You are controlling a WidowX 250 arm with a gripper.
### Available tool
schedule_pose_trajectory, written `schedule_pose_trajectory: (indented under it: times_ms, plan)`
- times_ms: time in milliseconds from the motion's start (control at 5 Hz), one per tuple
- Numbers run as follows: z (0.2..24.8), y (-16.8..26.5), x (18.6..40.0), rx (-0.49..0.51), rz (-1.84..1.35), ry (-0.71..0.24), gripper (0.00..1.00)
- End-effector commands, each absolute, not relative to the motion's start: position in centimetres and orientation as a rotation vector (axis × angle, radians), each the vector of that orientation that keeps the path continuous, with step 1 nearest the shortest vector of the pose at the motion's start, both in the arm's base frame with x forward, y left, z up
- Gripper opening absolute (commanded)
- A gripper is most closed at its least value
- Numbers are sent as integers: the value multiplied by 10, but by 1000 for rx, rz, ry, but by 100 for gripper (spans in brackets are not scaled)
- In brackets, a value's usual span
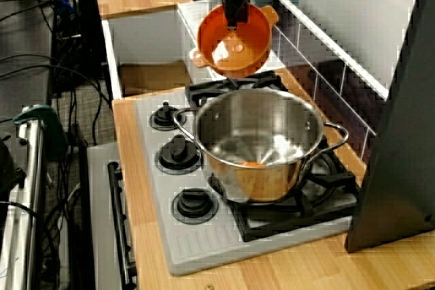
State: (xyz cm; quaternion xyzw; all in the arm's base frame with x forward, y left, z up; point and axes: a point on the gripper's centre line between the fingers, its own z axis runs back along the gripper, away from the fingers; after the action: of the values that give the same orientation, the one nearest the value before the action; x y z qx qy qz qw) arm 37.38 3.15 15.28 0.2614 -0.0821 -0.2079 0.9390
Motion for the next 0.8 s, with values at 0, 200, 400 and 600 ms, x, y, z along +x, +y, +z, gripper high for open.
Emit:
schedule_pose_trajectory:
  times_ms: [0,200,400,600]
  plan:
    - [191,38,371,400,-381,-201,0]
    - [197,41,373,332,-356,-180,0]
    - [199,44,375,288,-352,-161,0]
    - [199,48,376,171,-332,-110,0]
